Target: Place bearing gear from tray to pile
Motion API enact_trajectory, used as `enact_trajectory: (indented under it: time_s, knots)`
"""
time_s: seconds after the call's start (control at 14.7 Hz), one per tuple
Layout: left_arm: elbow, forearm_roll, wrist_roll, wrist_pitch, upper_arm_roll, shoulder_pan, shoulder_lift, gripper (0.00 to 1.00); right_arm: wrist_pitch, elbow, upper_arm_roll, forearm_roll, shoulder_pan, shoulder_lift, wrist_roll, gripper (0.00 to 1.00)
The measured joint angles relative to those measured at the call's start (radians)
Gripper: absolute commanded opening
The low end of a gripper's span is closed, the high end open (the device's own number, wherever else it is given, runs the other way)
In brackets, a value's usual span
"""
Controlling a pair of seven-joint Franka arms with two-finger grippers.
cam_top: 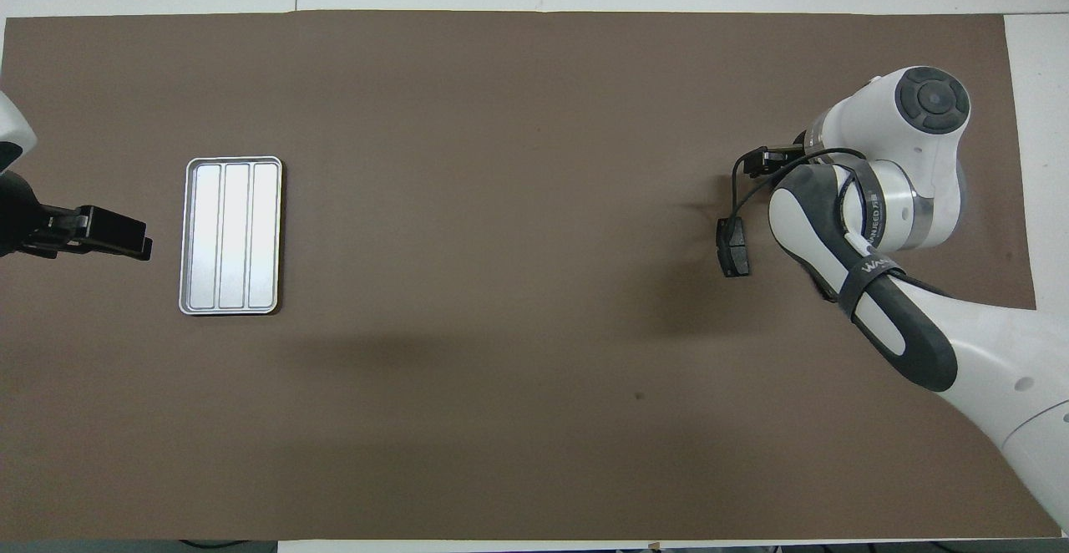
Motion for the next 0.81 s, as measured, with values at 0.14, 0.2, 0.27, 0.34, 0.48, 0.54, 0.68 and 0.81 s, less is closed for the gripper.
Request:
enact_trajectory:
  time_s: [0.14,0.2,0.27,0.34,0.48,0.54,0.68,0.81]
  knots:
    - [0.0,0.0,0.0,0.0,0.0,0.0,0.0,1.0,0.0,0.002,0.0,0.0,0.0,-0.003,0.0,1.0]
    - [0.0,0.0,0.0,0.0,0.0,0.0,0.0,1.0,0.0,0.002,0.0,0.0,0.0,-0.006,0.0,1.0]
    - [0.0,0.0,0.0,0.0,0.0,0.0,0.0,1.0,0.0,0.002,0.0,0.0,0.0,-0.008,0.0,1.0]
    - [0.0,0.0,0.0,0.0,0.0,0.0,0.0,1.0,0.0,0.003,0.0,0.0,0.0,-0.008,0.0,1.0]
    - [0.0,0.0,0.0,0.0,0.0,0.0,0.0,1.0,0.0,0.003,0.0,0.0,0.0,-0.008,0.0,1.0]
    - [0.0,0.0,0.0,0.0,0.0,0.0,0.0,1.0,0.0,0.003,0.001,0.0,0.0,-0.008,0.0,1.0]
    - [0.0,0.0,0.0,0.0,0.0,0.0,0.0,1.0,0.0,0.003,0.001,0.0,0.0,-0.009,0.0,1.0]
    - [0.0,0.0,0.0,0.0,0.0,0.0,0.0,1.0,0.0,0.003,0.001,0.0,0.0,-0.009,0.0,1.0]
